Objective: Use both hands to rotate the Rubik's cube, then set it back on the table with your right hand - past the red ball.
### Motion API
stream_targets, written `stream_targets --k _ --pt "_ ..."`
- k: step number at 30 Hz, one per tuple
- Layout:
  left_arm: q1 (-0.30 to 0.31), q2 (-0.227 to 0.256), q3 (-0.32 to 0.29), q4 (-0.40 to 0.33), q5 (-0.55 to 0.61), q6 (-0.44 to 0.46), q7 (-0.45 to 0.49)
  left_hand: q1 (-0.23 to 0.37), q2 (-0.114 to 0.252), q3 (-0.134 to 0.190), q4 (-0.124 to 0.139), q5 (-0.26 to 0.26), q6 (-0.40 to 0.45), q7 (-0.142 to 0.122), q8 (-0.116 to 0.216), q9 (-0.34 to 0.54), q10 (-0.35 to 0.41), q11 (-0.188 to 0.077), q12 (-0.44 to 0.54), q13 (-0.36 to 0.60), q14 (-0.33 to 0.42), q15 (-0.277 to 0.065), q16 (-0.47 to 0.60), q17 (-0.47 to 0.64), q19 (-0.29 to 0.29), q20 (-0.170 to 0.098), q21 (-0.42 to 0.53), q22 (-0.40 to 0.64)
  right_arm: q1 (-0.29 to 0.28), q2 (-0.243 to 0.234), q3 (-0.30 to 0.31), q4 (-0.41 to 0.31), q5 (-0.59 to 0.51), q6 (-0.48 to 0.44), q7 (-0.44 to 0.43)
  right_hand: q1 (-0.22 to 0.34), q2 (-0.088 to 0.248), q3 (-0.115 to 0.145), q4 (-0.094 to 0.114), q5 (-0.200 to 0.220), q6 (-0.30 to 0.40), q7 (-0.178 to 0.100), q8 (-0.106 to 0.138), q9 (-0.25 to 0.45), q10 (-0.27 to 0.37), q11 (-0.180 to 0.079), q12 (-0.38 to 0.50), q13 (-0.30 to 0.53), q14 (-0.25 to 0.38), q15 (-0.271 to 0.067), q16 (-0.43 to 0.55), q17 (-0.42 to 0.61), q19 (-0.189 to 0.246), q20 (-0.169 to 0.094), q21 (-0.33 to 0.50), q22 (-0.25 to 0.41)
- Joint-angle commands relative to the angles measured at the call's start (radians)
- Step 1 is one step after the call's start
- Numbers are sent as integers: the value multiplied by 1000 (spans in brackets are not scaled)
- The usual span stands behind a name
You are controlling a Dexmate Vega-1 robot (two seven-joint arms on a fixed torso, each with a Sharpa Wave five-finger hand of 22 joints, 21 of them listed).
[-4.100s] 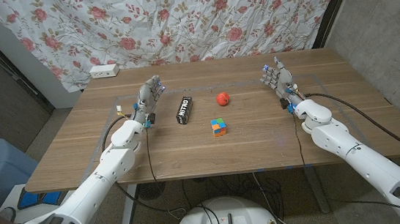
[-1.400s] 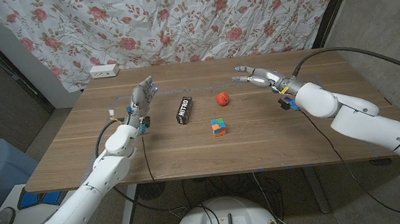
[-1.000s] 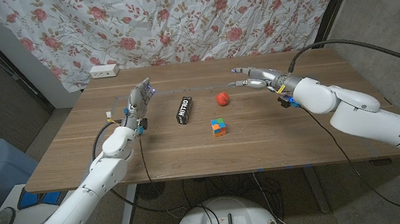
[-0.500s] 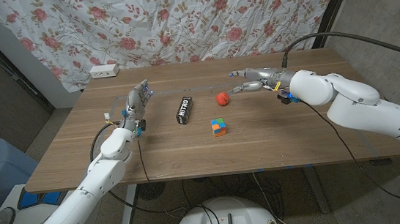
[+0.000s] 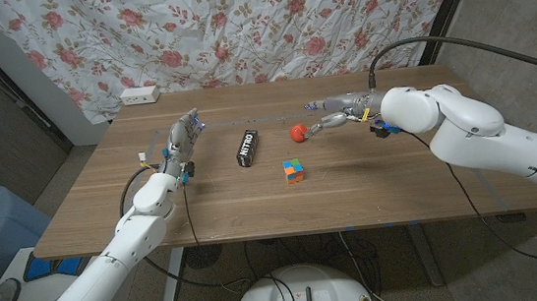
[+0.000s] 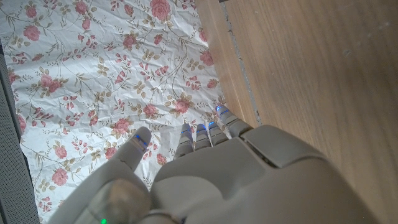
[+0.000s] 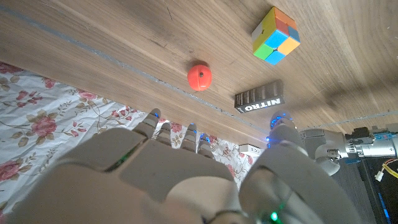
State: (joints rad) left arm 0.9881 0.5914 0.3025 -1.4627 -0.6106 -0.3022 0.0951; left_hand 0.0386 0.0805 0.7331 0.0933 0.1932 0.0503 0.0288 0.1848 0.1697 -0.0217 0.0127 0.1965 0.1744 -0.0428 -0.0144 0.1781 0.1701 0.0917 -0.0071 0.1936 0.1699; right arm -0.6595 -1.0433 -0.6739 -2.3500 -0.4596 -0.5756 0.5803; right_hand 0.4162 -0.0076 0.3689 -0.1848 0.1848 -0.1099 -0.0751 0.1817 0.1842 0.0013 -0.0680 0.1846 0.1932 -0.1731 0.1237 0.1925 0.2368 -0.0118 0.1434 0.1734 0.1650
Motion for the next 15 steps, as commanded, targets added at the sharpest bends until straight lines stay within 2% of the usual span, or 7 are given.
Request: stream_targets --k 1,8,15 --pt "-3 14 -6 14 -10 -8 -32 -8 82 7 0 3 7 2 1 5 5 4 -1 2 -7 4 0 1 3 0 0 2 77 48 -108 -42 -193 -80 176 20 -5 11 -2 4 -1 -4 10 3 5 -5 10 5 -28 7 7 -1 -18 12 0 2" --pt "-2 26 -9 19 -15 -5 -46 -9 84 8 1 3 9 4 2 5 6 4 -1 3 -6 5 1 2 3 -1 0 2 104 100 -163 -30 -321 -80 287 41 -19 16 -1 0 0 -5 15 3 17 -6 16 6 -22 8 12 -4 -28 17 2 2" --pt "-9 39 -5 25 -8 2 -59 -10 85 9 4 3 10 5 1 5 6 5 -1 3 -6 6 1 2 3 0 0 2 120 151 -184 -4 -416 -48 391 49 -34 14 0 -1 -19 2 10 4 17 -4 16 7 -18 11 14 -6 -27 20 5 2"
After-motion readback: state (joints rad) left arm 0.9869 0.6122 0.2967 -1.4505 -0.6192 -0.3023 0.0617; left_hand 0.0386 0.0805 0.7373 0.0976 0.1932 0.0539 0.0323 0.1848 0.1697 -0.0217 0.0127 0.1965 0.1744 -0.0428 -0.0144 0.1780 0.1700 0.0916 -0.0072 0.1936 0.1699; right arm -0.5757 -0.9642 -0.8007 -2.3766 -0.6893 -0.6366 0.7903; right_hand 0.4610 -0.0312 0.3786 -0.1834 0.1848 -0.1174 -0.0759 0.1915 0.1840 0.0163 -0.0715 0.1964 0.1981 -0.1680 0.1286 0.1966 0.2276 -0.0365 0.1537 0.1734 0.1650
